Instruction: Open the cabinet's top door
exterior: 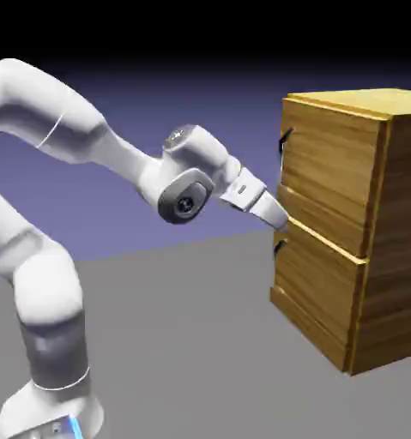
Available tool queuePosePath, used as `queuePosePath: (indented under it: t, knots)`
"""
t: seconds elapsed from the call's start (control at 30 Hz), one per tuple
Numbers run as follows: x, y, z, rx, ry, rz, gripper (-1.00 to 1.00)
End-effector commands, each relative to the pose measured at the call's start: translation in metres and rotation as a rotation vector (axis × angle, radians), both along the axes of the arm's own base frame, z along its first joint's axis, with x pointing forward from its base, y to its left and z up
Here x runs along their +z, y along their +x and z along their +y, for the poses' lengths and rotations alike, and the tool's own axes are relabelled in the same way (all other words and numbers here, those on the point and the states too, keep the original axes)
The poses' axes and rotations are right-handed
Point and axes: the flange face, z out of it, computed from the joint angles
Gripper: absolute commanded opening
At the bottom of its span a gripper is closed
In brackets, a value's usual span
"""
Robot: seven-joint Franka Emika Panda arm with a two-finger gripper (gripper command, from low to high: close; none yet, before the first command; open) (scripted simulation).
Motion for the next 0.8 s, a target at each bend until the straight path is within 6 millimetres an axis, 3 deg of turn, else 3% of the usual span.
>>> queuePosePath:
  t: [0.0, 0.4, 0.77]
  knots:
    - [0.008, -0.001, -0.001, -0.01, 0.006, -0.019, 1.0]
    - [0.095, -0.022, 0.0, -0.1, 0.066, -0.244, 1.0]
    - [0.14, -0.044, 0.033, -0.126, 0.087, -0.433, 1.0]
